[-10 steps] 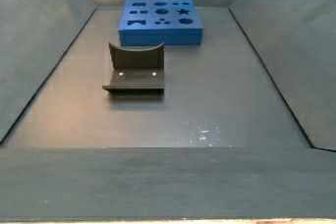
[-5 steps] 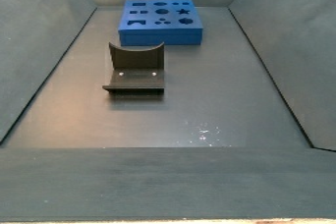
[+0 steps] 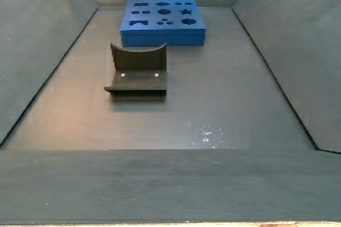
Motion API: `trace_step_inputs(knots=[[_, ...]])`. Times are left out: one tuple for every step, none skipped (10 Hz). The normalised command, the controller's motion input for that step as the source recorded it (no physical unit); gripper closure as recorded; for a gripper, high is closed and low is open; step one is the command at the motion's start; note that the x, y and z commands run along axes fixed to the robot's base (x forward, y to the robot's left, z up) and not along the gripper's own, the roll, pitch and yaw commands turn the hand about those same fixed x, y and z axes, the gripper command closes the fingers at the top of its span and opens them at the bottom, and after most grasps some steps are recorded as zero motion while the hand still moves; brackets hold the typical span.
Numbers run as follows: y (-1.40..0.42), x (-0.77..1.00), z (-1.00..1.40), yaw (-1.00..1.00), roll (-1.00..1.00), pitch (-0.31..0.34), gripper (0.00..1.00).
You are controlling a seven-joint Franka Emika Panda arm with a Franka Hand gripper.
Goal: Pick up the round object. Move up. Place the round object on the fixture. Regrasp the round object. Move to above the board. Insert the round object.
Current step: Insert the round object.
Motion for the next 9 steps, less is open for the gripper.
trace_step_inputs(knots=[[0.00, 0.05, -0.05, 0.00, 0.00, 0.000, 1.00], [0.08, 0.27, -0.38, 0.00, 0.00, -0.049, 1.00], [0.00, 0.00, -0.70, 0.00, 0.23, -0.486, 1.00], [0.00, -0.05, -0.33, 0.00, 0.22, -0.434, 1.00], [0.00, 0.00, -0.05, 0.00, 0.00, 0.009, 1.00], [0.00, -0.14, -0.37, 0.00, 0.00, 0.054, 1.00], [-0.15, -0.53, -0.46, -0.14, 0.00, 0.000, 1.00], [0.00, 0.00, -0.03, 0.00, 0.00, 0.000, 1.00], [-0.10, 0.00, -0.24, 0.00, 0.13, 0.000, 1.00]])
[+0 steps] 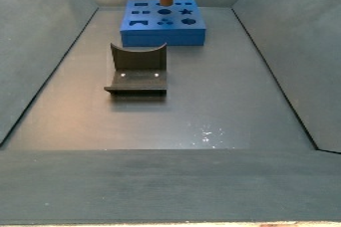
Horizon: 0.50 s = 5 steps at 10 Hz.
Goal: Pick up the round object. Move up. Place the round object on the fixture. Regrasp the round object. Move to above the board. Insert the round object.
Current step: Insert the round object.
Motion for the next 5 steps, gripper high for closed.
trace_step_inputs(knots=[[-0.05, 0.00, -0.11, 0.00, 0.13, -0.071, 1.00], [-0.04, 0.00, 0.00, 0.00, 0.13, 0.000, 1.00], [-0.01, 0.00, 0.00, 0.00, 0.09, 0.000, 1.00], [0.00, 0.08, 0.00, 0.00, 0.09, 0.000, 1.00], [0.00, 0.24, -0.23, -0.03, 0.03, 0.009, 1.00]])
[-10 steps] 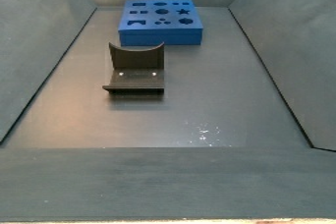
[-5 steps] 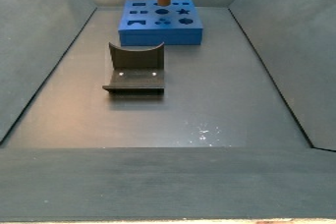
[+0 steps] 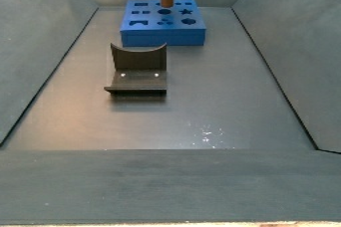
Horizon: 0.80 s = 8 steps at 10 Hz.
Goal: Pick up the round object. Move up. Place the round object on the fixture. Regrasp the round object. Move to above the board. Insert the round object.
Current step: Insert the round object.
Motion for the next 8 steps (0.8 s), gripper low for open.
trace_step_inputs(knots=[[0.01, 0.19, -0.03, -0.06, -0.02, 0.069, 1.00], [0.00, 0.00, 0.00, 0.00, 0.01, 0.000, 1.00], [-0.12, 0.00, -0.34, 0.00, 0.30, -0.109, 1.00], [-0.06, -0.05, -0.28, 0.00, 0.19, -0.249, 1.00], [0.00, 0.00, 0.00, 0.00, 0.01, -0.071, 1.00], [0.00, 0.00, 0.00, 0.00, 0.01, -0.071, 1.00], [0.00, 0.00, -0.04, 0.00, 0.03, -0.069, 1.00], [0.00, 0.00, -0.25, 0.00, 0.19, -0.263, 1.00]])
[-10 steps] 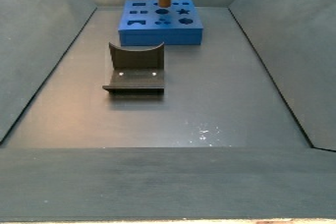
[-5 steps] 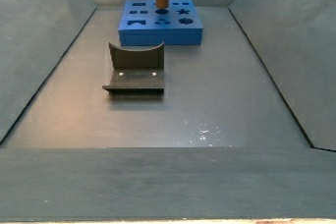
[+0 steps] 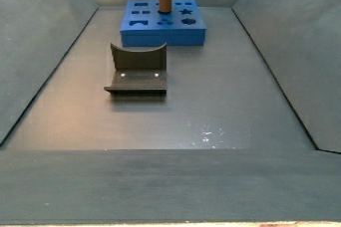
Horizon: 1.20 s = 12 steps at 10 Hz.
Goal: Pick up the round object. Move up. Place the round object on the fixture. Regrasp the round object. Move to above the board. Insert the round object.
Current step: Insert the round object.
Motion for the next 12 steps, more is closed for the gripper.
trace_step_inputs(knots=[[0.00, 0.00, -0.28, 0.00, 0.20, -0.314, 1.00], [0.00, 0.00, 0.00, 0.00, 0.04, -0.077, 1.00], [0.00, 0.00, 0.00, 0.00, 0.03, 0.000, 1.00], [0.00, 0.00, -0.07, 0.00, 0.11, 0.000, 1.00], [-0.01, 0.01, -0.38, 0.00, 0.39, -0.246, 1.00], [-0.05, 0.00, -0.22, 0.07, 0.61, -0.380, 1.00], [-0.14, 0.00, 0.00, 0.13, 0.71, -0.503, 1.00], [-0.08, -0.06, 0.00, 0.00, 0.07, -0.157, 1.00], [0.00, 0.00, -0.03, 0.00, 0.02, 0.000, 1.00], [-0.04, 0.00, -0.63, 0.00, 0.32, 0.000, 1.00], [0.00, 0.05, -0.94, 0.00, 0.31, 0.069, 1.00], [0.00, 0.08, -1.00, 0.00, 0.26, 0.000, 1.00]])
